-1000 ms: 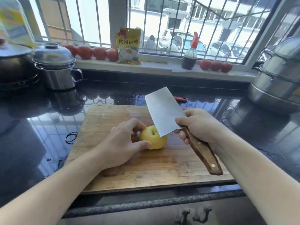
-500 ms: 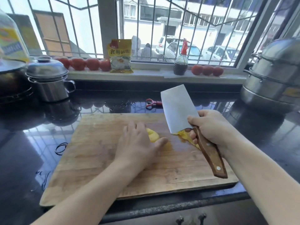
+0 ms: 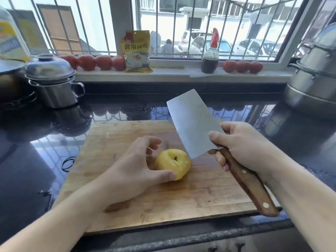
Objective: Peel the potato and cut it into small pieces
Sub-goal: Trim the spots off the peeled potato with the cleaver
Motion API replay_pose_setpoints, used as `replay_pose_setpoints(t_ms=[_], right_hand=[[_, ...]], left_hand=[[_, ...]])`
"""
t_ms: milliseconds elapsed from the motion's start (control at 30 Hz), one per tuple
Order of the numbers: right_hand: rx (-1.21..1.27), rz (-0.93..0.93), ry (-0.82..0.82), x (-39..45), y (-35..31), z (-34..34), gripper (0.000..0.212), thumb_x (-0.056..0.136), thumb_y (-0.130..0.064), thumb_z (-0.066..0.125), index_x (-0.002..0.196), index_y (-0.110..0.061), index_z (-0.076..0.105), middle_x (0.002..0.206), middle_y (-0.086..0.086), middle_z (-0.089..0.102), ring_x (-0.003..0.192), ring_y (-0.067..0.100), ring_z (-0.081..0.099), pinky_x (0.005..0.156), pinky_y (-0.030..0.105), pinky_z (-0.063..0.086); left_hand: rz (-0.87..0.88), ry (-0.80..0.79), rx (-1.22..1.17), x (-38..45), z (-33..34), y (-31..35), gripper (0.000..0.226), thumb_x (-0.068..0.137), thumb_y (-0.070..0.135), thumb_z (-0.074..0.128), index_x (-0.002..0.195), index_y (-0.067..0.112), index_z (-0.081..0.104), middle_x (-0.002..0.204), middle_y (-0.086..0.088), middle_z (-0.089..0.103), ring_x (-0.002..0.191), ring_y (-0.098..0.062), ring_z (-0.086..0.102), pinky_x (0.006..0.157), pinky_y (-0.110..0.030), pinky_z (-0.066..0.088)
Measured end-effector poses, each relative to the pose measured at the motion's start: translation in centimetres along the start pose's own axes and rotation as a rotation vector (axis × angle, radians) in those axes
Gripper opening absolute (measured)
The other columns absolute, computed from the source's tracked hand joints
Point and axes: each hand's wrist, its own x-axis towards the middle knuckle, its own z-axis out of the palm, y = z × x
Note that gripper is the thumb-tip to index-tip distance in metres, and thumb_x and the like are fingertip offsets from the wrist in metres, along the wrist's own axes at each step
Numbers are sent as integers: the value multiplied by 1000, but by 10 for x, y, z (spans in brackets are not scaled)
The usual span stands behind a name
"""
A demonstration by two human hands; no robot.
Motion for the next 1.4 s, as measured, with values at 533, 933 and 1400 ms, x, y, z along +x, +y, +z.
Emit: replay_pose_setpoints(t_ms=[533,933,1400], right_hand=[[-222,-33,30,-13,3,19,14,101,-28,55,95,-28,67,71,13,73,62,39,70,69,59,60],[-344,-79,61,-16,-4,22,14,103,-26,50,95,-35,59,67,8,73,52,25,70,59,45,62],[-334,-117,18,-15,-6,17,15,103,-16,52,100,-21,66,64,22,69,46,30,63,47,37,58]], left_hand=[[76,105,99,-11,13,6,56,70,53,85,116,40,57,103,27,59,99,11,53,82,-3,36],[90,94,140,-10,16,0,56,69,62,81,114,46,52,103,33,53,98,9,51,82,-7,34],[88,72,126,-8,16,-2,58,68,67,75,116,48,50,106,33,52,102,5,51,87,-23,41]])
